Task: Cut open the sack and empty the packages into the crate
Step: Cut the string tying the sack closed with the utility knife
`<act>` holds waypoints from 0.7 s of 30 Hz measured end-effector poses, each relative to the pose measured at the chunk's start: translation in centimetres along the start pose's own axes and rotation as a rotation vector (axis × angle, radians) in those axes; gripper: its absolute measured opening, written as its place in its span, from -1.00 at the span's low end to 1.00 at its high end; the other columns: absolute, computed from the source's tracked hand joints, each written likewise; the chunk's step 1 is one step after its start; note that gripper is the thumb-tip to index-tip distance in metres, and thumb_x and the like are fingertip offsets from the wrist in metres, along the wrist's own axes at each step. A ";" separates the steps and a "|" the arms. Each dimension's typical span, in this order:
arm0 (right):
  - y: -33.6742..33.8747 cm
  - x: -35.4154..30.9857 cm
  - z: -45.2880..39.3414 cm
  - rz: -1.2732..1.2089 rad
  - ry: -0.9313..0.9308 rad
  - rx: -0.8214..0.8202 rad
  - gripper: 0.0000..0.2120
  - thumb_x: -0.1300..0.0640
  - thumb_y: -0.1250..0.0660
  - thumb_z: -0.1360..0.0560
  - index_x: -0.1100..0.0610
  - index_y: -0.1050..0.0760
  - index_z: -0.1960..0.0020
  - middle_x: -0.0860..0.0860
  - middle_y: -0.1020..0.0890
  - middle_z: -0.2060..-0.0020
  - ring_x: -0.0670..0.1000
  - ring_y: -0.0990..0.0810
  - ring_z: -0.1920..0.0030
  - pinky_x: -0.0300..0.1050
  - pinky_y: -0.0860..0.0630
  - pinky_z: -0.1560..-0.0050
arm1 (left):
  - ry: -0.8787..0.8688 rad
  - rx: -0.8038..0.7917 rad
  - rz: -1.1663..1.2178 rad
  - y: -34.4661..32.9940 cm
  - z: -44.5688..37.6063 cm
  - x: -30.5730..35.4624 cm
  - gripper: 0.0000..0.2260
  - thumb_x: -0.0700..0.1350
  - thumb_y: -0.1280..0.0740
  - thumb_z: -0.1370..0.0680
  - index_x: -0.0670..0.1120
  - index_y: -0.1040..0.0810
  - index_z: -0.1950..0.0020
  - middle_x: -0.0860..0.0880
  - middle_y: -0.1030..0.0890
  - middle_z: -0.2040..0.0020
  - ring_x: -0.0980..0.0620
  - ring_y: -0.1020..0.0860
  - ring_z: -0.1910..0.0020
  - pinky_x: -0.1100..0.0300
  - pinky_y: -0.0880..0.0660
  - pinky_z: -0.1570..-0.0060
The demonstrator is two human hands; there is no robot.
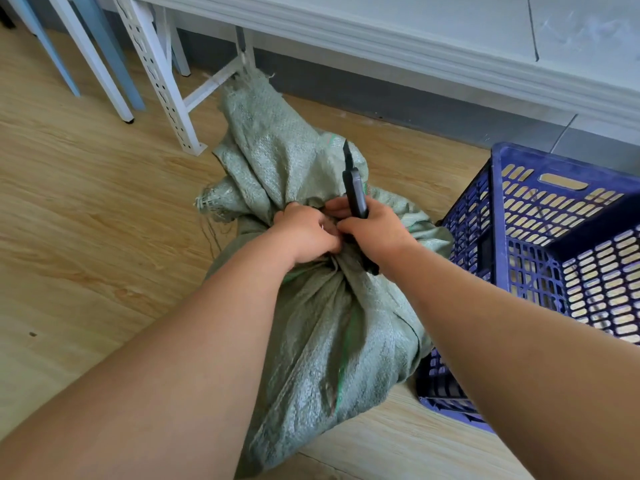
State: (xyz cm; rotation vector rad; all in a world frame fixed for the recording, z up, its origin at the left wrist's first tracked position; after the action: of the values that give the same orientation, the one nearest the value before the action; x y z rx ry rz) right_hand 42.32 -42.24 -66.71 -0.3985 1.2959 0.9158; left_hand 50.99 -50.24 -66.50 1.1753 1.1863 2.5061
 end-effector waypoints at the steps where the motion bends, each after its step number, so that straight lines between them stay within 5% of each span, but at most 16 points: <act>1: 0.2 -0.3 -0.1 0.000 0.010 0.003 -0.64 0.44 -0.24 -0.42 0.03 -0.60 0.03 -0.02 -0.70 0.07 0.00 -0.66 -0.02 -0.07 -0.58 -0.12 | -0.012 0.026 0.113 0.3 0.2 0.2 -0.95 -0.03 -0.45 -0.34 0.04 -0.64 0.23 -0.13 -0.56 -0.10 -0.16 -0.50 -0.14 0.02 -0.47 -0.18; 5: 1.2 -1.6 -0.2 -0.071 0.063 0.041 -0.77 0.34 -0.35 -0.47 0.02 -0.60 0.06 0.01 -0.69 0.08 -0.04 -0.66 0.13 -0.16 -0.57 0.04 | -0.045 0.075 0.447 0.8 0.6 0.8 -0.89 -0.17 -0.44 -0.42 0.02 -0.61 0.27 0.00 -0.62 0.20 -0.01 -0.59 0.11 0.24 -0.49 0.12; 10: 3.5 -3.3 0.8 -0.177 0.147 0.276 -0.83 0.28 -0.42 -0.45 0.01 -0.61 0.13 -0.04 -0.68 0.17 -0.01 -0.66 0.09 -0.06 -0.60 -0.06 | -0.030 0.227 0.547 2.5 0.4 1.1 -0.88 -0.11 -0.44 -0.46 0.10 -0.59 0.24 -0.10 -0.56 -0.10 -0.04 -0.56 -0.05 0.16 -0.51 -0.04; 12: 3.5 -4.1 1.4 -0.062 0.190 0.295 -0.80 0.28 -0.43 -0.43 -0.03 -0.60 0.22 -0.10 -0.67 0.24 -0.08 -0.64 0.14 -0.05 -0.59 -0.07 | -0.028 0.169 0.600 2.3 0.2 1.1 -0.85 -0.17 -0.43 -0.47 0.06 -0.58 0.23 -0.03 -0.61 0.07 0.01 -0.57 0.05 0.25 -0.49 0.10; 15: 3.3 -4.5 1.8 0.126 0.191 0.261 -0.83 0.23 -0.44 -0.43 -0.03 -0.61 0.22 -0.09 -0.67 0.21 -0.14 -0.62 0.18 -0.09 -0.58 -0.04 | 0.013 0.067 0.656 1.8 0.2 0.8 -0.85 -0.23 -0.42 -0.47 0.00 -0.58 0.24 -0.03 -0.62 0.20 -0.04 -0.58 0.09 0.13 -0.54 -0.03; 18: 3.5 -4.7 1.6 0.322 0.182 0.215 -0.90 0.17 -0.44 -0.45 -0.04 -0.62 0.14 0.05 -0.65 0.01 -0.01 -0.61 0.03 -0.12 -0.52 -0.04 | 0.021 0.084 0.641 1.9 0.1 0.7 -0.85 -0.23 -0.42 -0.47 0.00 -0.58 0.24 -0.02 -0.62 0.19 -0.02 -0.57 0.10 0.19 -0.52 0.03; 21: 3.4 -4.9 1.3 0.422 0.193 0.190 -0.92 0.14 -0.46 -0.45 0.02 -0.64 0.07 0.00 -0.65 0.05 -0.02 -0.59 0.08 -0.21 -0.44 0.09 | -0.019 0.164 0.545 2.5 0.2 1.2 -0.85 -0.18 -0.42 -0.47 0.04 -0.56 0.24 -0.09 -0.58 -0.03 -0.02 -0.55 0.04 0.25 -0.45 0.07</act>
State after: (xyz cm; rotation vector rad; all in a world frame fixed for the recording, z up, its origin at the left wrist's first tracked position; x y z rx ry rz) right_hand 40.57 -40.94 -60.97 -0.0626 1.6665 1.1113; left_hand 50.80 -51.36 -63.98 1.7661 1.2153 2.7932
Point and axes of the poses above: each hand's wrist, its own z-axis away from the middle knuckle, its own y-axis out of the back of the hand, x = y × z, the point moved 9 cm from there along -z, towards the middle knuckle
